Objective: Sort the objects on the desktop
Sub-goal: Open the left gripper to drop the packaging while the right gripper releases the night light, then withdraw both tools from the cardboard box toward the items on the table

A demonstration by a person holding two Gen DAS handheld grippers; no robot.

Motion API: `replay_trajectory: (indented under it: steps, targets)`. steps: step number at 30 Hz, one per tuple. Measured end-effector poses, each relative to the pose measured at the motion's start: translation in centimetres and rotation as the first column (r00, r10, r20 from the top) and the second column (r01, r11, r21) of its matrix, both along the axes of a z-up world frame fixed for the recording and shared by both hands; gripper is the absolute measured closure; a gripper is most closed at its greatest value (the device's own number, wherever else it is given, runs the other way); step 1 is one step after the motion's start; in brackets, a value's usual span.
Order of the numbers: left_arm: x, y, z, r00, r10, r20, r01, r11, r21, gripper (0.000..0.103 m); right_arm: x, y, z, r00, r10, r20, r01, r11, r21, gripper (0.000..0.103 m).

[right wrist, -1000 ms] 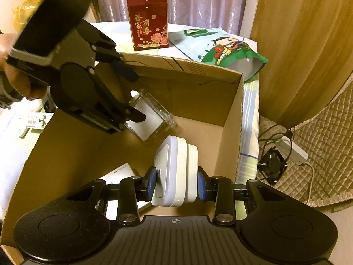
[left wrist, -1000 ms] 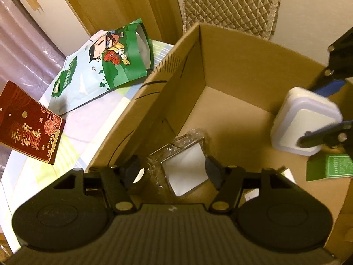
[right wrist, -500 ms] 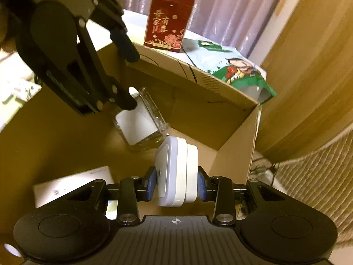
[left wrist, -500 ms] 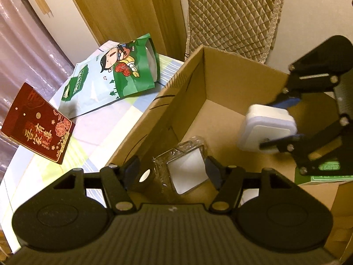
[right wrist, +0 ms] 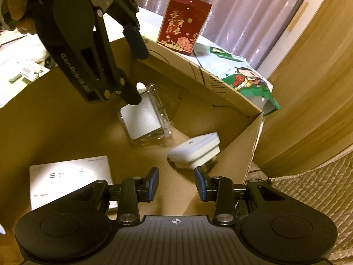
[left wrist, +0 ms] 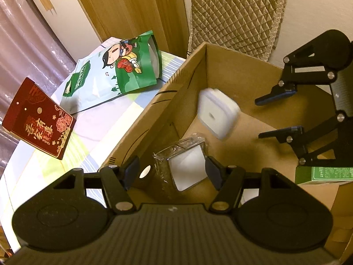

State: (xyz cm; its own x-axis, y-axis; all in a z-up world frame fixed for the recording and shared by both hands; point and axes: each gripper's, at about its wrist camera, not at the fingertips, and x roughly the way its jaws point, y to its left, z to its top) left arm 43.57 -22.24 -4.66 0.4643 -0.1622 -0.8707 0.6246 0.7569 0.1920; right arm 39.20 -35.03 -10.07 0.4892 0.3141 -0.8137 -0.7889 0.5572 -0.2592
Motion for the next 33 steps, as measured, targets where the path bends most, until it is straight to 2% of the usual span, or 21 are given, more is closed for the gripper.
replay_trajectory:
  steps: [9, 13, 18, 23, 26, 28, 33]
  targets:
    - [-0.7, -0.3, 0.4, 1.0, -0.002, 0.002, 0.002, 1.0, -0.009, 0.04, -1.3, -0.9, 1.4, 0.998, -0.051, -0.035, 0.053, 0.997, 0.056, 0.066]
    - [-1.4, -0.5, 0.8, 1.0, 0.002, 0.009, -0.001, 1.0, -0.018, 0.034, -1.7, -1.5, 2.4, 0.994, -0.095, -0.06, 0.1, 0.99, 0.102, 0.066]
    - [-2.7, -0.9, 1.8, 1.0, 0.017, 0.014, -0.016, 1.0, -0.027, 0.03, -2.6, -2.5, 4.0, 0.982, -0.152, -0.111, 0.17, 0.97, 0.175, 0.066]
    - [-4.2, -1.0, 3.0, 0.999, 0.037, 0.014, -0.037, 0.998, -0.057, 0.026, -4.1, -3.2, 5.5, 0.971, -0.203, -0.126, 0.228, 0.946, 0.229, 0.066]
    - [-5.2, -1.1, 3.7, 0.998, 0.053, 0.018, -0.052, 0.997, -0.063, 0.023, -5.2, -3.7, 6.3, 0.962, -0.252, -0.109, 0.272, 0.926, 0.263, 0.008]
    - [-6.0, -1.0, 4.2, 0.997, 0.066, 0.026, -0.064, 0.995, -0.071, 0.018, -6.2, -4.1, 7.0, 0.959, -0.267, -0.095, 0.283, 0.913, 0.294, 0.008]
    - [-8.2, -0.7, 5.7, 0.996, 0.079, 0.045, -0.074, 0.992, -0.101, 0.015, -7.4, -4.6, 8.1, 0.937, -0.331, -0.111, 0.349, 0.886, 0.306, 0.008]
